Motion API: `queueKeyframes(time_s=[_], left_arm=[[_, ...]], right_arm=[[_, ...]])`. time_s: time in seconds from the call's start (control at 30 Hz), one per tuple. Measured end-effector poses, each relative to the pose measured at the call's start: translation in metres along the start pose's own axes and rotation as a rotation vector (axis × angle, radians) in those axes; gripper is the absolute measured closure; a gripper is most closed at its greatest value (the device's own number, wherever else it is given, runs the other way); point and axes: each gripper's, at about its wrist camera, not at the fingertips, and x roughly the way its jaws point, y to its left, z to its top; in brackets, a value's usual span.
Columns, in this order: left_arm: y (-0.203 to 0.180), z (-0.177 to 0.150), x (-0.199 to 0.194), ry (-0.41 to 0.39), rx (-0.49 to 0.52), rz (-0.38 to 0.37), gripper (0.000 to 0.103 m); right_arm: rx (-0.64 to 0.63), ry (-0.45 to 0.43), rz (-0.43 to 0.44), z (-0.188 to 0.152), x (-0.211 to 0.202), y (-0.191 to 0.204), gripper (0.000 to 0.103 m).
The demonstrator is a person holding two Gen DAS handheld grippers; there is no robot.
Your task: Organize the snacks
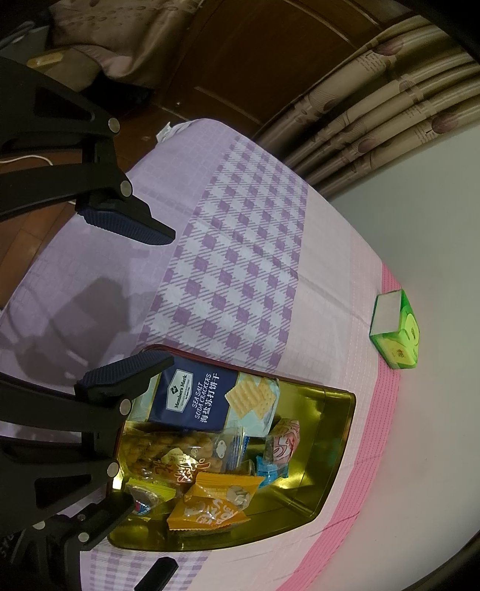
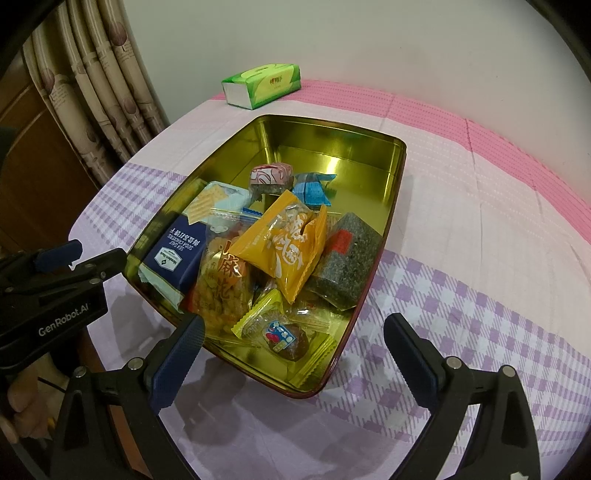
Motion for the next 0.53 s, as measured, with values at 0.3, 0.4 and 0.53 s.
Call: queueKeyframes(time_s=[0.3,0.4,0.53], left_arm=[[-0.0005,-0.0004,0.0001,0.0,-0.001,0.001,0.043],[-0.0009,0.0001,0.0003,0.0,-0.001,-0.002,0.043],[-0.0003,-0.0001,0.0005,0.0,0.0,0.0,0.042]], right_arm=[[0.002,0.002,0.001,-0.0006,0.0007,-0.0004,0.006],[0.002,0.002,0.001,-0.001,0.0006,-0.0005,0.006],[0.002,0.001,0.001,-0.0004,0.0005,-0.0002,0.006]])
